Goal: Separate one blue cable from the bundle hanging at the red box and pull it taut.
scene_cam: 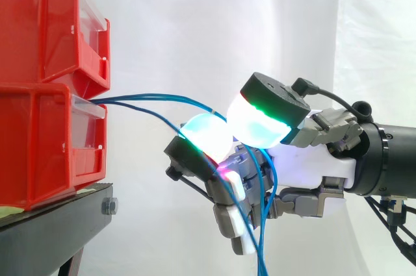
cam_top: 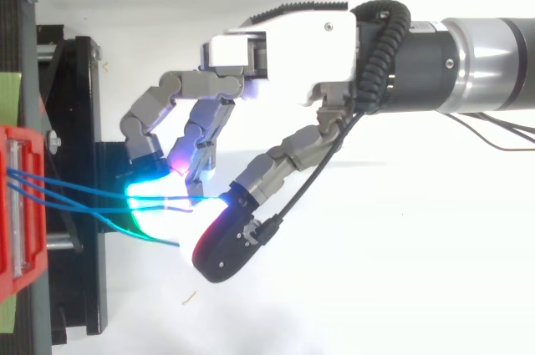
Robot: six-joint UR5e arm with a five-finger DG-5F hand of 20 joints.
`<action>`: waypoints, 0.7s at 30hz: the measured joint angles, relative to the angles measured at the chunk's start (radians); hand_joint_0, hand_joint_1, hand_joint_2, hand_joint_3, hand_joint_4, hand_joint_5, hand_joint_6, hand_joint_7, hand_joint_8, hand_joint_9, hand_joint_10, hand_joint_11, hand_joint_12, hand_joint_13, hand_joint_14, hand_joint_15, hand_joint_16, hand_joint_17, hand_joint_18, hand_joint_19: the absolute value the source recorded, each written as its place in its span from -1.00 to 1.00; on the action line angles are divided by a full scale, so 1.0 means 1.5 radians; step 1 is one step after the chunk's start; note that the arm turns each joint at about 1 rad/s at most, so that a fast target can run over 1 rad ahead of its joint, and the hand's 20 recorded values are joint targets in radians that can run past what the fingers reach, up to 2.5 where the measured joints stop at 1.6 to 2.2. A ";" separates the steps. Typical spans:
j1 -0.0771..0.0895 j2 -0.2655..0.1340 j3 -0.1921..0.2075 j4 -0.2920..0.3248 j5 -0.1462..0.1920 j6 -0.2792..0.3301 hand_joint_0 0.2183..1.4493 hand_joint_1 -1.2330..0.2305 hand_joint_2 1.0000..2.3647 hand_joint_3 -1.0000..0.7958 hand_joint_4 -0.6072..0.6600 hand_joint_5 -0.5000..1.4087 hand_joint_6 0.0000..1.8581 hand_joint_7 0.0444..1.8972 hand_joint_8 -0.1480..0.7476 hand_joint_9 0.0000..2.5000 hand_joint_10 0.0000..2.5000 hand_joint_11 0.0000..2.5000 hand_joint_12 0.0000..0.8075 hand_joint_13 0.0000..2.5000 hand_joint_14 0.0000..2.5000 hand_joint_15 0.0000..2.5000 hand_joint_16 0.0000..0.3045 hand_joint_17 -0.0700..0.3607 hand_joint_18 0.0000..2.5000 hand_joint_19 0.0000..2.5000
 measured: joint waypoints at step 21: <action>0.000 0.000 0.000 0.004 0.000 -0.001 -0.19 -0.49 -0.98 -0.17 -0.01 -0.67 -0.01 0.28 0.17 -0.26 -0.99 -0.32 0.01 -0.21 -0.99 -0.56 -0.69 -0.18 -0.21 -0.59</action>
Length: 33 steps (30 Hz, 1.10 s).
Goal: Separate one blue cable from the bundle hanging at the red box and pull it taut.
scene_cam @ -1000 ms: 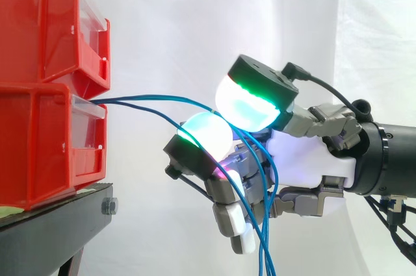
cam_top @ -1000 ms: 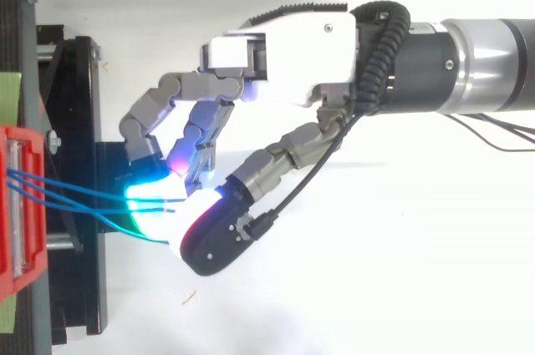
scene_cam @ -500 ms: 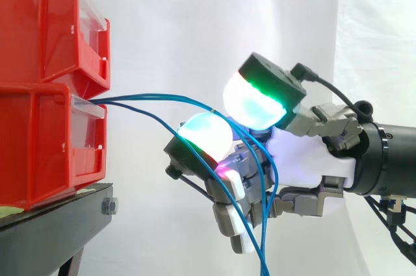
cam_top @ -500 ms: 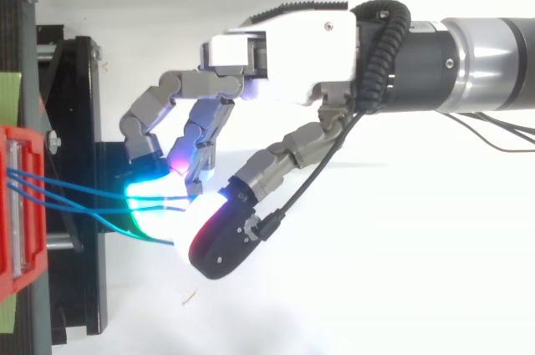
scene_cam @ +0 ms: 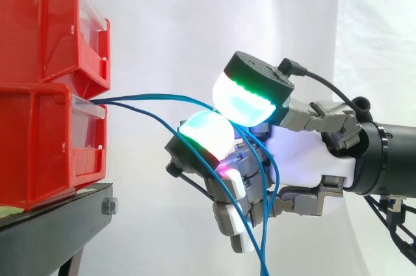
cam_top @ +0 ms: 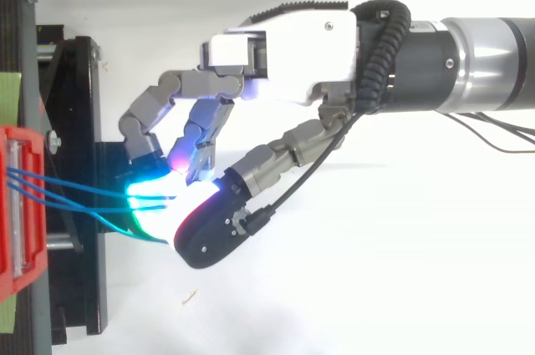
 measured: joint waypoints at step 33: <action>0.002 0.000 -0.002 0.000 0.000 -0.003 -0.33 -0.15 -0.99 -0.37 0.16 -0.63 -0.08 0.21 0.18 -0.17 -0.99 -0.34 0.00 -0.16 -0.99 -0.55 -0.69 -0.18 -0.19 -0.54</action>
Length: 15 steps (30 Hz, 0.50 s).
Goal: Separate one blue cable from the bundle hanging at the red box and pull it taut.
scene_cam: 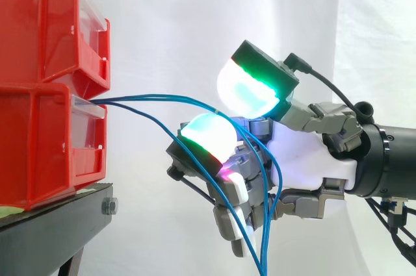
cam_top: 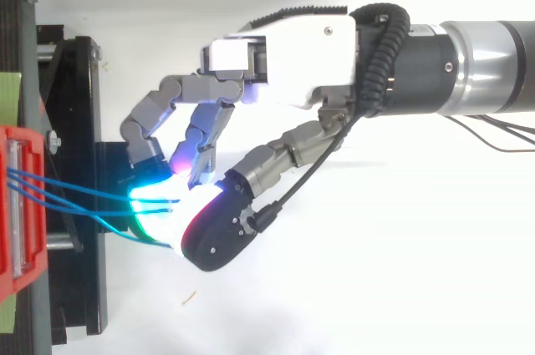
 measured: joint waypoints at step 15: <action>0.000 0.000 -0.001 -0.002 0.000 -0.003 -0.10 -0.60 -0.98 -0.24 -0.05 -0.66 -0.01 0.36 0.15 -0.23 -0.99 -0.31 0.00 -0.20 -0.98 -0.56 -0.70 -0.20 -0.22 -0.60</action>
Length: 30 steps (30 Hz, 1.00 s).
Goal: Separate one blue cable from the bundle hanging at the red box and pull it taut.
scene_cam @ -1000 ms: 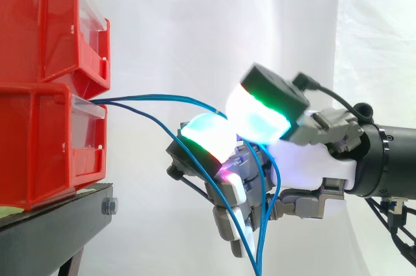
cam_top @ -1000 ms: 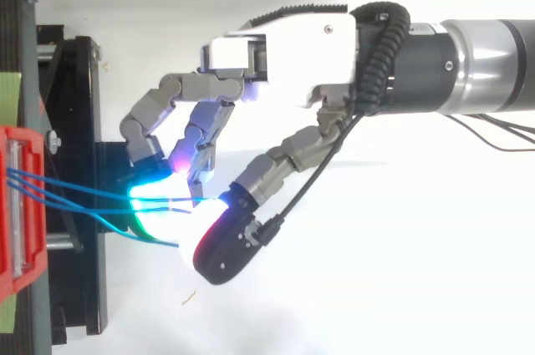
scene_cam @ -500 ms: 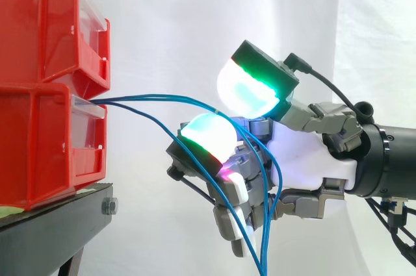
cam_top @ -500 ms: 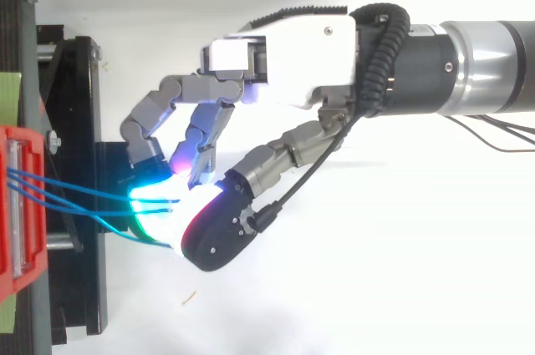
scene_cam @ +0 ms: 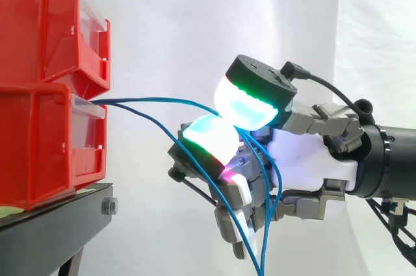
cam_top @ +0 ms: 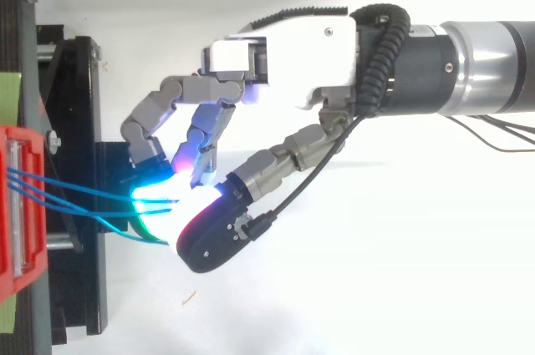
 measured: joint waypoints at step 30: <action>-0.002 0.000 -0.008 0.006 0.000 0.003 -0.36 -0.22 -0.98 -0.16 0.16 -0.62 -0.07 0.33 0.22 -0.15 -0.99 -0.33 0.04 -0.14 -0.99 -0.55 -0.66 -0.14 -0.16 -0.55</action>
